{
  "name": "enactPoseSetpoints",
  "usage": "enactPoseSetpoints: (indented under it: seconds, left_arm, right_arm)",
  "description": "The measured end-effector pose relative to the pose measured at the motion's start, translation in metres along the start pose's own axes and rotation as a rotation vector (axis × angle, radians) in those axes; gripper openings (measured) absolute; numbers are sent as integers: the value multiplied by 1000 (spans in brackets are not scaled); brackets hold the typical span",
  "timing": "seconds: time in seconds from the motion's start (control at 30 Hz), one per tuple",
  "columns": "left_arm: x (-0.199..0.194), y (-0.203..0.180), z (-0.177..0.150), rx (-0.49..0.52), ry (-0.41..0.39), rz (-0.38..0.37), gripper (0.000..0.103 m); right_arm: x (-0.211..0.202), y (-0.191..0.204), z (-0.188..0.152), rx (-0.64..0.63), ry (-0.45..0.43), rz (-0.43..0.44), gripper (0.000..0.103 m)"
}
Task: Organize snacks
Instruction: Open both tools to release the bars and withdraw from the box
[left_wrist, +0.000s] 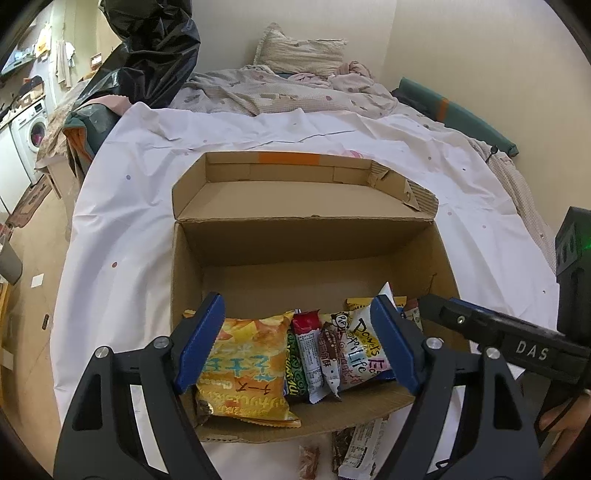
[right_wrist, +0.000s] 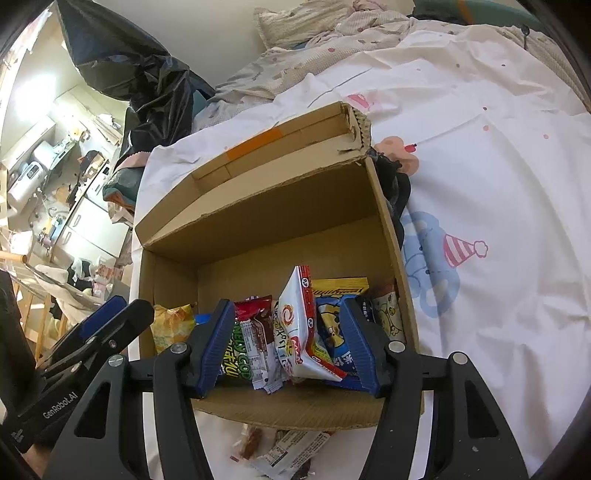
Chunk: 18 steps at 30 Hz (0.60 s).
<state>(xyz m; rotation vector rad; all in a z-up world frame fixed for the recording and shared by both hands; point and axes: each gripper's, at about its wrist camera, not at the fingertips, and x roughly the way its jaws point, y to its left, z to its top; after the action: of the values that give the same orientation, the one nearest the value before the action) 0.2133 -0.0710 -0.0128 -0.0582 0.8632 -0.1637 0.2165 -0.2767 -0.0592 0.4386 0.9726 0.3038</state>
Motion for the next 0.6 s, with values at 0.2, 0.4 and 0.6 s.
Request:
enactPoseSetpoints:
  seconds: [0.2,0.4,0.6]
  left_arm:
    - [-16,8,-6,-25,-8,13,78]
    - [-35,16,-15,-18,-26,38,78]
    - [-51,28,-28,-39,-27,48,78]
  right_arm:
    - [-12,0,-1,10,-23,15,63]
    - [-25,8,-12,-1,-25,30,62]
    - [-34,12,-24,-4,-18,25,63]
